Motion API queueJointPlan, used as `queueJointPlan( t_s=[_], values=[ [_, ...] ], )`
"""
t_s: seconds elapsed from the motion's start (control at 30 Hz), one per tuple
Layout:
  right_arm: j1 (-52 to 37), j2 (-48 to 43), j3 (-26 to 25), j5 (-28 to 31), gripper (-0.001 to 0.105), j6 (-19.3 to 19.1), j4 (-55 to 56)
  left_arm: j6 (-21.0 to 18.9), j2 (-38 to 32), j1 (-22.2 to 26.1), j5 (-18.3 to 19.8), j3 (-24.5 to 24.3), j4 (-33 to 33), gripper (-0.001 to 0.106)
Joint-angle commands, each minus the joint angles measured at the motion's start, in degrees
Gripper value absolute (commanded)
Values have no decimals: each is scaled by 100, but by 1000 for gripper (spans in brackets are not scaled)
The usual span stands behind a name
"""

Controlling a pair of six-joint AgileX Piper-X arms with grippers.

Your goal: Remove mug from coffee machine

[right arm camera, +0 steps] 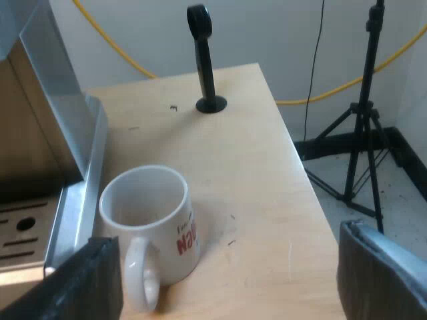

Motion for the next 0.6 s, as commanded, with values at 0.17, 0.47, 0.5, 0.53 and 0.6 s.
queueJointPlan(
  t_s=[0.17,0.47,0.5,0.53,0.6],
  values=[
    [-23,-604,-75,-251,69,-109,638,-7,-650,-2,-47,-46,10,87],
    [-23,-893,-29,-244,69,-109,1327,-7,-629,-2,-50,-94,878,87],
    [-23,-893,-24,-244,69,-109,1343,-7,-629,-2,-50,-83,956,87],
    [-23,-893,-5,-244,69,-109,1387,-7,-629,-2,-50,-67,1018,87],
    [-23,-893,45,-244,69,-109,1441,-7,-629,-2,-50,-13,1034,87]
  ],
)
